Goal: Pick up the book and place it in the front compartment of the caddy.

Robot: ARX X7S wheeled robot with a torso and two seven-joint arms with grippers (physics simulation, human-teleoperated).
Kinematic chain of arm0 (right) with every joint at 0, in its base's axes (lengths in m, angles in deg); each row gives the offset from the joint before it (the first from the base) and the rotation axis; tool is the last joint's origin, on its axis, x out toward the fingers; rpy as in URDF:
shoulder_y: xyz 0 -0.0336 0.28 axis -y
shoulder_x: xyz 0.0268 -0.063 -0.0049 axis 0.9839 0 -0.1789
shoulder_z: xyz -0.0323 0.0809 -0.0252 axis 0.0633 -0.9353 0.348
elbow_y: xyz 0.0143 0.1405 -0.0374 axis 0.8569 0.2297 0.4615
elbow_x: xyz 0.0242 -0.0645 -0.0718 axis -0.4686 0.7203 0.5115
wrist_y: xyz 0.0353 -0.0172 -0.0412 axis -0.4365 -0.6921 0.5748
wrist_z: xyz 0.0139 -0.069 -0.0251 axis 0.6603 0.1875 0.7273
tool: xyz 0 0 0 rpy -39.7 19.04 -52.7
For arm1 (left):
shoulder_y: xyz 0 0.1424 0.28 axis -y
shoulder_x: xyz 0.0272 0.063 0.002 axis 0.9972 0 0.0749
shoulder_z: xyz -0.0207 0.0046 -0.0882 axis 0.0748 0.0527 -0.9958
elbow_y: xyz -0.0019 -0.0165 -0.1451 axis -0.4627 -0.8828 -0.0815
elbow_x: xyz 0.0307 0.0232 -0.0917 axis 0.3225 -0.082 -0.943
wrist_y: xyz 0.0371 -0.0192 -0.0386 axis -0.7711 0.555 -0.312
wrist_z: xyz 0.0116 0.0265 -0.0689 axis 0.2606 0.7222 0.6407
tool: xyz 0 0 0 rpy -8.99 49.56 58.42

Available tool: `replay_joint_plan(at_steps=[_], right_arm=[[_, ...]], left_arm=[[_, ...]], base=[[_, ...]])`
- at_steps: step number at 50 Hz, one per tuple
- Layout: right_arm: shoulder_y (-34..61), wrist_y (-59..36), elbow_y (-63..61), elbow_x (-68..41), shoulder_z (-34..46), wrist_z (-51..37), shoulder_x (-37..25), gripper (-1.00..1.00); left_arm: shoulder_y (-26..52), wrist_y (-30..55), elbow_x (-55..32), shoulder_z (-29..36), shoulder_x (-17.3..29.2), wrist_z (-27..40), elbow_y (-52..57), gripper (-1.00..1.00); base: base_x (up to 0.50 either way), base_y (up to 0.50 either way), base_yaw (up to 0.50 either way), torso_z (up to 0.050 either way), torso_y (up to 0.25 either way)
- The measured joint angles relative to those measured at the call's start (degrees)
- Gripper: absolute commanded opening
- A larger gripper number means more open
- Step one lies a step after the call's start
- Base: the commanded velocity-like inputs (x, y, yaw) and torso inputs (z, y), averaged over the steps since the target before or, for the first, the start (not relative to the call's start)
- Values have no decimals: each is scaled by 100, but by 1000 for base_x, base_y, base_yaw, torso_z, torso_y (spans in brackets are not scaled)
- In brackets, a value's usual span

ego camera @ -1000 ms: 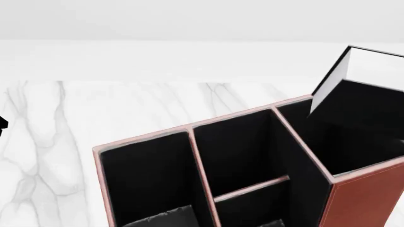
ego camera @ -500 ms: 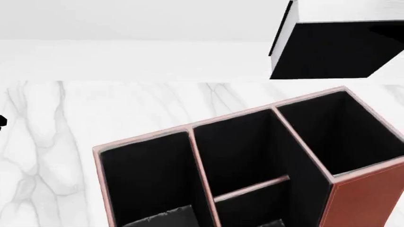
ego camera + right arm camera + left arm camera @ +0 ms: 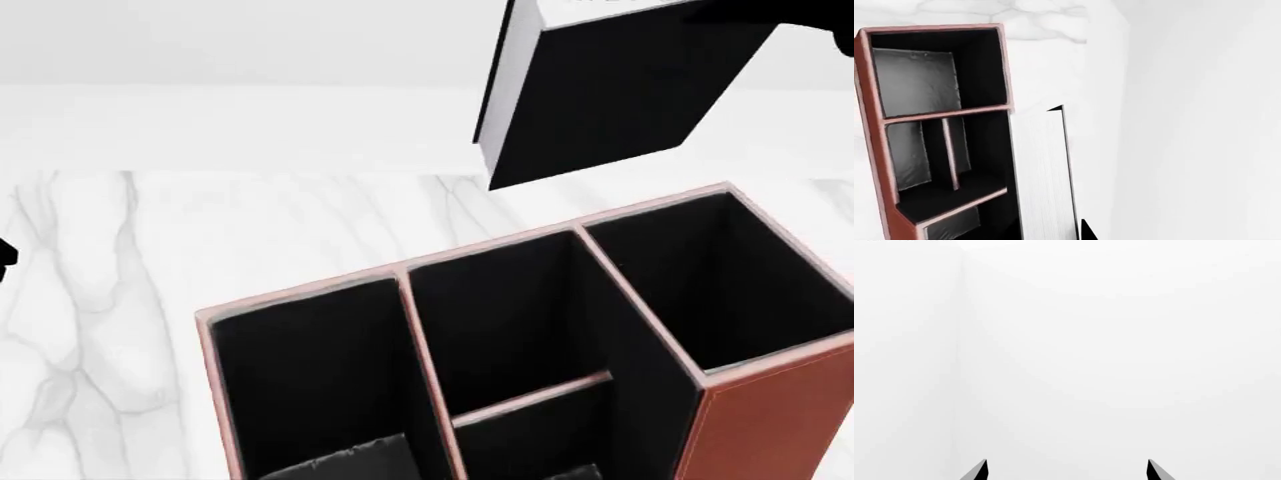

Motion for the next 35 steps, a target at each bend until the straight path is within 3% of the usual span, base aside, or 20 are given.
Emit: replay_joint_plan(at_steps=[35], right_arm=[[99,1558,2356,-1266,1691,-45,1013,-100]], left_arm=[[-34,7,-64,0,59,65,38,100]], base=[[0,0,0,0,1]])
